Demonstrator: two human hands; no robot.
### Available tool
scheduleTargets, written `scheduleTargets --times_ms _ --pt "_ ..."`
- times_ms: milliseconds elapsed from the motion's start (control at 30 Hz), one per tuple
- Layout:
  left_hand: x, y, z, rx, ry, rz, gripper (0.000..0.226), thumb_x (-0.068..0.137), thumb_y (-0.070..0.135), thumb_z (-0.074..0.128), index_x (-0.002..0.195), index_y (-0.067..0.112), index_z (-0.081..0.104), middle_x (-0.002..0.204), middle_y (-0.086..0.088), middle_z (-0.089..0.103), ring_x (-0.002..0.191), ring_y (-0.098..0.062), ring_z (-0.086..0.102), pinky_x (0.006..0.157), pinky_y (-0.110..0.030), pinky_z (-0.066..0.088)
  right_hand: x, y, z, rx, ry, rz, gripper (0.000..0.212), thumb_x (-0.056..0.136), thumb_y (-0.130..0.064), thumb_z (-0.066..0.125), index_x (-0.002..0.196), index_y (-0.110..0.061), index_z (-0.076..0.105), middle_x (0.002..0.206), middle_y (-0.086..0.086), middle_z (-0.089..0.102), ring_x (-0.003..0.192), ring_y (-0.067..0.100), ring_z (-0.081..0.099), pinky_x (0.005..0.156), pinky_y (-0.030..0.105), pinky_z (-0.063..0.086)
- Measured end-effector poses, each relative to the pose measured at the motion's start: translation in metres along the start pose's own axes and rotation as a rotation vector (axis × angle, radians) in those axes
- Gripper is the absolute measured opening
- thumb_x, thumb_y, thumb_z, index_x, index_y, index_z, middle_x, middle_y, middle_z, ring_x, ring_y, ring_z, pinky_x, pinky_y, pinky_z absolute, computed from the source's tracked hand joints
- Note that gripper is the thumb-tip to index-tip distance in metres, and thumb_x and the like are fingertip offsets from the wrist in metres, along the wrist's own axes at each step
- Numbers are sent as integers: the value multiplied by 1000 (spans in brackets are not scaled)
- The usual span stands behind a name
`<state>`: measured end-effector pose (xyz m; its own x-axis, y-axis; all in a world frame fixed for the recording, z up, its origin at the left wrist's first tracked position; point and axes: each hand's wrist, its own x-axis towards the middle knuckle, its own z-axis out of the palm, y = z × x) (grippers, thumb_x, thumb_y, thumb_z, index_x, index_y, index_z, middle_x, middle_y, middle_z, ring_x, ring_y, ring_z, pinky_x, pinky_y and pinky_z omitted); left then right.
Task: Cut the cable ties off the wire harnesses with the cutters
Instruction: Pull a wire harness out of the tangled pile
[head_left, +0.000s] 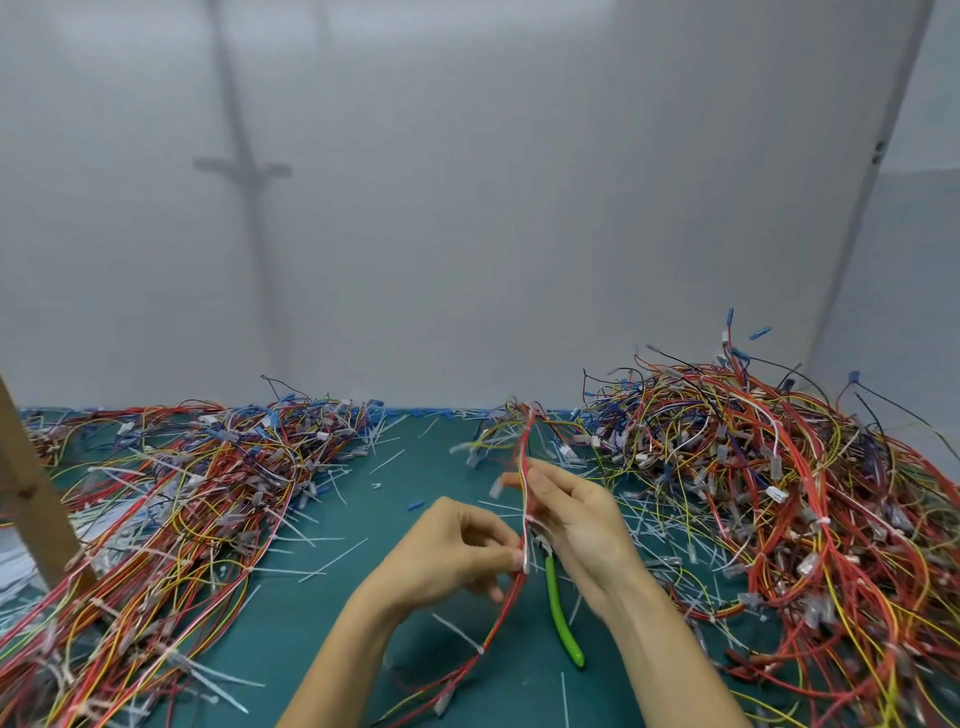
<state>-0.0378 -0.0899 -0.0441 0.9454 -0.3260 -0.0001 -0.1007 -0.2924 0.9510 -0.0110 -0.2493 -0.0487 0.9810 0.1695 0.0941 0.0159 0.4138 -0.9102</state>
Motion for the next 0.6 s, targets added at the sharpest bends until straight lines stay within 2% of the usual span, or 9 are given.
scheduleTargets --times_ms 67,133,200,300,367,500,600 --pt "2 1 1 -56 164 43 6 86 8 70 82 11 72 77 -9 74 52 -14 64 56 -23 51 -2 0 1 -66 -43 -8 16 93 -15 60 101 -10 72 100 11 75 75 11 66 69 23 53" --pt "4 1 0 -158 335 85 7 87 8 69 83 12 73 75 -6 74 51 -13 63 55 -22 52 -4 2 4 -184 -69 20 22 92 -18 61 111 -11 70 103 9 75 86 13 69 73 23 52" --pt "6 1 -3 -291 467 105 4 87 9 70 85 9 73 74 -8 74 53 -11 64 55 -21 54 -6 4 6 -248 -121 85 27 92 -18 63 117 -10 67 104 8 75 88 15 70 73 23 52" --pt "8 0 -6 -499 585 101 5 86 8 69 87 4 72 80 -12 75 56 -10 65 55 -20 55 -12 5 9 -367 -289 182 21 90 -14 67 111 -13 69 103 6 76 85 17 71 71 25 56" --pt "9 -2 -7 -572 605 85 7 87 8 69 92 4 72 86 -12 76 60 -9 67 58 -18 54 -14 7 11 -395 -330 178 14 88 -9 68 101 -12 72 101 9 76 81 18 71 68 27 57" --pt "10 -3 -7 -759 512 127 16 88 7 64 103 8 71 96 -8 76 76 -15 72 64 -20 56 -12 8 15 -250 -253 64 7 87 -6 67 92 -7 72 92 12 75 73 18 72 57 23 55" --pt "8 -3 -9 -613 478 88 20 91 16 63 110 13 70 99 -4 76 77 -17 72 64 -20 56 -7 6 15 -56 -164 -9 14 79 -15 67 88 -10 76 88 11 75 72 16 72 56 20 56"
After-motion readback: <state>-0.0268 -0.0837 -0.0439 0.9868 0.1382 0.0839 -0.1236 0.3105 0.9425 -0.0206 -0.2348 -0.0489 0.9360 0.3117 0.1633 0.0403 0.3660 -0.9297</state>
